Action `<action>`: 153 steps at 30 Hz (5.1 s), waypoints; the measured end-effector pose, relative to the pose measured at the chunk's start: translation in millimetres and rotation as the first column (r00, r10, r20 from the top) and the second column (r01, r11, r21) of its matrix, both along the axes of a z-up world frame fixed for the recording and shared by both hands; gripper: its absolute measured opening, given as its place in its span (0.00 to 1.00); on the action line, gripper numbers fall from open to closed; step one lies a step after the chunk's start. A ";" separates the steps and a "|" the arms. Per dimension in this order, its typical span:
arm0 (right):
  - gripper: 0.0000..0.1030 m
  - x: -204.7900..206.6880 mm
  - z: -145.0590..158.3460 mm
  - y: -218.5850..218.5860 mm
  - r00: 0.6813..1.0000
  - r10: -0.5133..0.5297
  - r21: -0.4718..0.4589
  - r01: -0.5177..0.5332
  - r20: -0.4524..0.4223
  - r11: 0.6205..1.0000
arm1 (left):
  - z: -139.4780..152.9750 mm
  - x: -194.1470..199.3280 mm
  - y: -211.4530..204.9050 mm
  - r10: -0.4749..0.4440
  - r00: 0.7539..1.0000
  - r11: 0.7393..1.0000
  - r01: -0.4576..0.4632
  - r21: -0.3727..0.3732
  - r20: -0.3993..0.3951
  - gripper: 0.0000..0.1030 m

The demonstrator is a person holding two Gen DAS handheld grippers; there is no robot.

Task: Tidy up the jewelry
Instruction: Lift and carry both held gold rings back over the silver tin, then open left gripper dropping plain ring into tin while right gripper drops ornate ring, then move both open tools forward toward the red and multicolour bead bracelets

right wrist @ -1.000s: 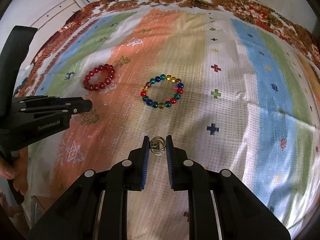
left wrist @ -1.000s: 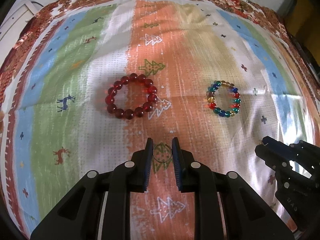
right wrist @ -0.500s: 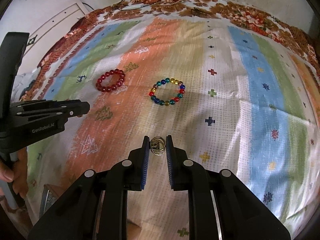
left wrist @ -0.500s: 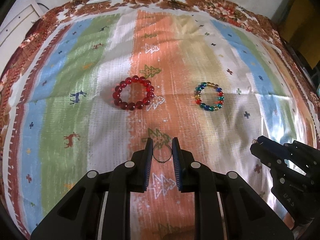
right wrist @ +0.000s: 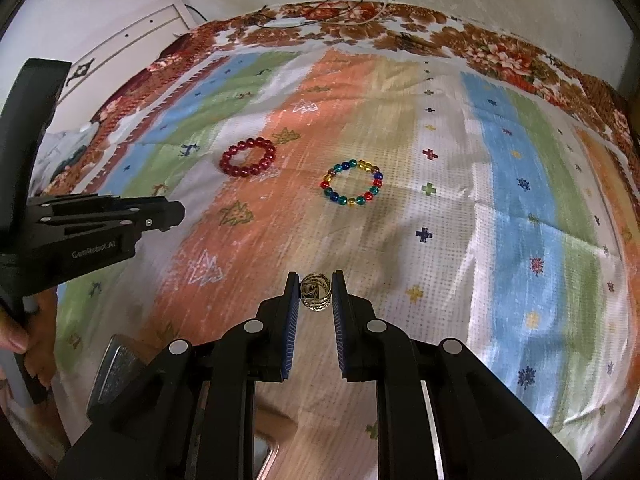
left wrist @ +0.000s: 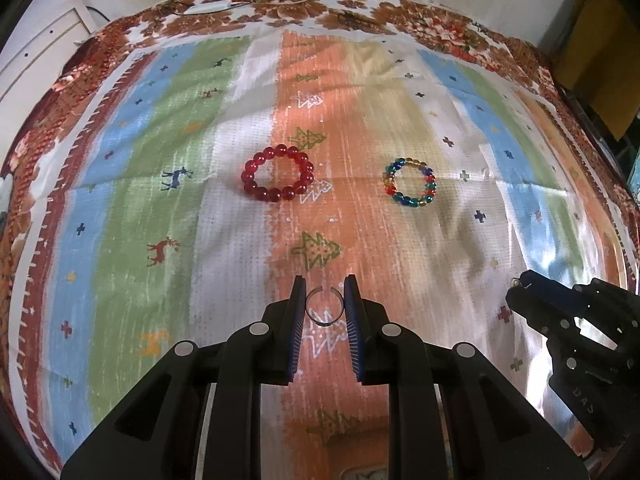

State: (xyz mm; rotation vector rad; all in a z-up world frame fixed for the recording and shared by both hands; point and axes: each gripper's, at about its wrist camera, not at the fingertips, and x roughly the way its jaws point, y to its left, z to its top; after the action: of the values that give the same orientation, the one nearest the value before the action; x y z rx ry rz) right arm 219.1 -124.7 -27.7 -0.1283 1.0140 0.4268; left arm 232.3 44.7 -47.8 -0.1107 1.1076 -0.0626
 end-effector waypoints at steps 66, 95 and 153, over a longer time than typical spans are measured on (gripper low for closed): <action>0.40 -135.4 13.0 -7.2 0.990 0.137 0.084 -0.138 0.020 0.987 | 25.3 -137.8 -23.9 -0.049 0.994 0.996 0.056 -0.069 0.095 0.41; 0.58 -60.7 19.5 -42.7 0.995 -0.090 0.117 0.083 0.053 0.990 | 31.4 -93.5 16.8 0.120 0.981 0.991 -0.128 0.040 0.154 0.67; 0.59 101.1 -40.1 -20.2 0.978 -0.206 0.043 0.207 -0.022 0.977 | -31.9 75.4 49.4 0.187 0.979 0.973 -0.196 0.121 0.081 0.72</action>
State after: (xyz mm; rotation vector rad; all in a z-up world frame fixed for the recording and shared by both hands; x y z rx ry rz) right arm 320.2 -144.9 -67.8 0.0220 1.0230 0.2610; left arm 307.6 94.1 -79.7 -0.0988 1.0246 0.1763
